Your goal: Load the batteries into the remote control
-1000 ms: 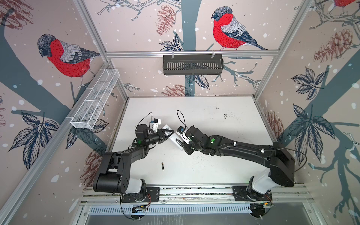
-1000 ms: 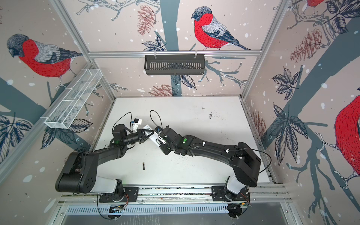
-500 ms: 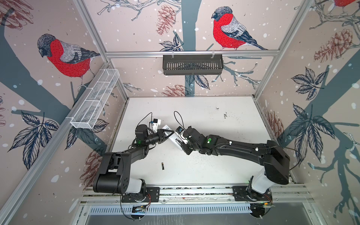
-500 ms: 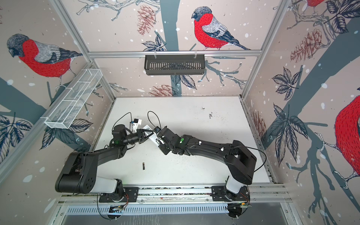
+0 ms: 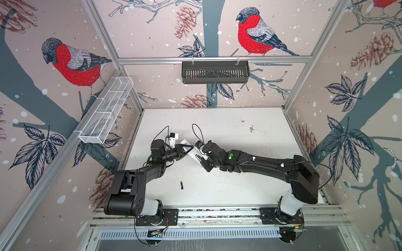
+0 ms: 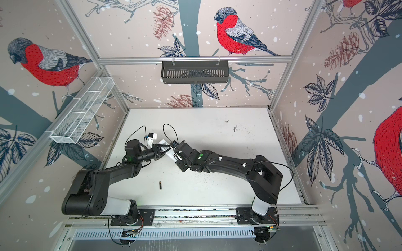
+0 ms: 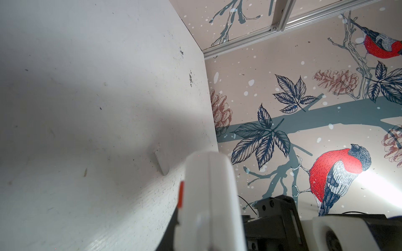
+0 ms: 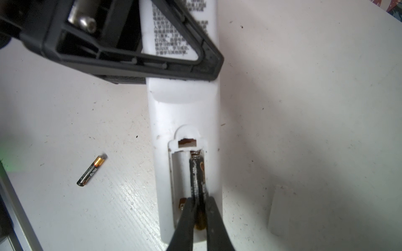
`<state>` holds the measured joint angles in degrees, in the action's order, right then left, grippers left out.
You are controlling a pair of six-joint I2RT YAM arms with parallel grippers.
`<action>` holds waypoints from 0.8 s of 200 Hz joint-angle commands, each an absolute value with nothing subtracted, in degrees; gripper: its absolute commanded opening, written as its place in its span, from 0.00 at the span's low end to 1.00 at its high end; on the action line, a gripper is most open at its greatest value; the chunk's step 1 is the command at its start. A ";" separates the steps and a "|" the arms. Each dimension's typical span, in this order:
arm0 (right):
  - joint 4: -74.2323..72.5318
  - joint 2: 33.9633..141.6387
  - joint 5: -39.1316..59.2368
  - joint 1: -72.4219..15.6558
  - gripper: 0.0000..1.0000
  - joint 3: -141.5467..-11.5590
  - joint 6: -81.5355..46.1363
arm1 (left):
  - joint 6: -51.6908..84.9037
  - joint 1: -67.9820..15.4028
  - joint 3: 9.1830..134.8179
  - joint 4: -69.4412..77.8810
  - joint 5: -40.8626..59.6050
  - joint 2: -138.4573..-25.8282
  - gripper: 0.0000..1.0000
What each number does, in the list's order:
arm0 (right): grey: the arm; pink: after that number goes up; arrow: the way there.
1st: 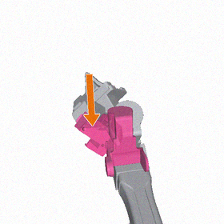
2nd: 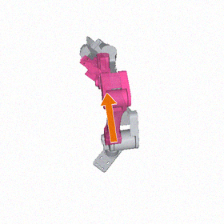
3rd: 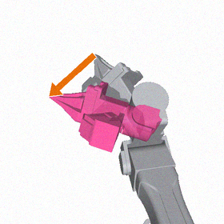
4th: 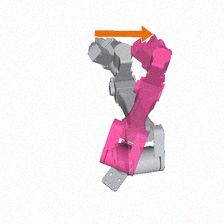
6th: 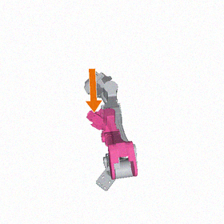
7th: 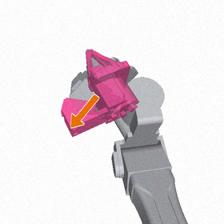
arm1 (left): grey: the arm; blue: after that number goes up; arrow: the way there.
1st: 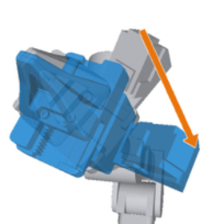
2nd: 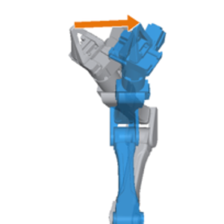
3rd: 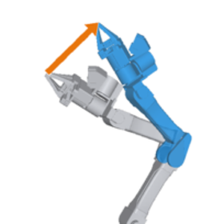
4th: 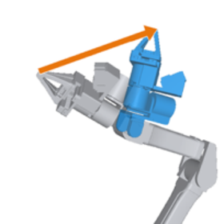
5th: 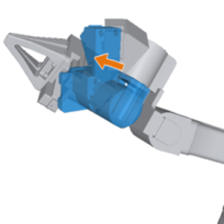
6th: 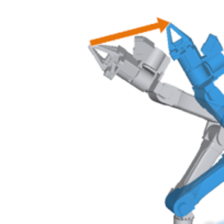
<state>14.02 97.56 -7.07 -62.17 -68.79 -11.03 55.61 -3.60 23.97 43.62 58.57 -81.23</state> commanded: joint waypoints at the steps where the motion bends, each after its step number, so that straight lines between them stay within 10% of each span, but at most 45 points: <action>1: 13.74 98.35 -7.69 -61.73 0.12 -69.15 -12.21 | 58.88 -3.60 23.98 49.56 64.64 -80.53 0.00; 160: 7.52 102.28 -2.52 -59.07 0.12 -70.57 -9.68 | 64.44 -3.52 22.50 55.81 68.89 -79.89 0.00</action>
<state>7.62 100.68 -2.50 -59.64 -69.89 -10.55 58.92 -3.25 22.28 47.29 55.77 -80.71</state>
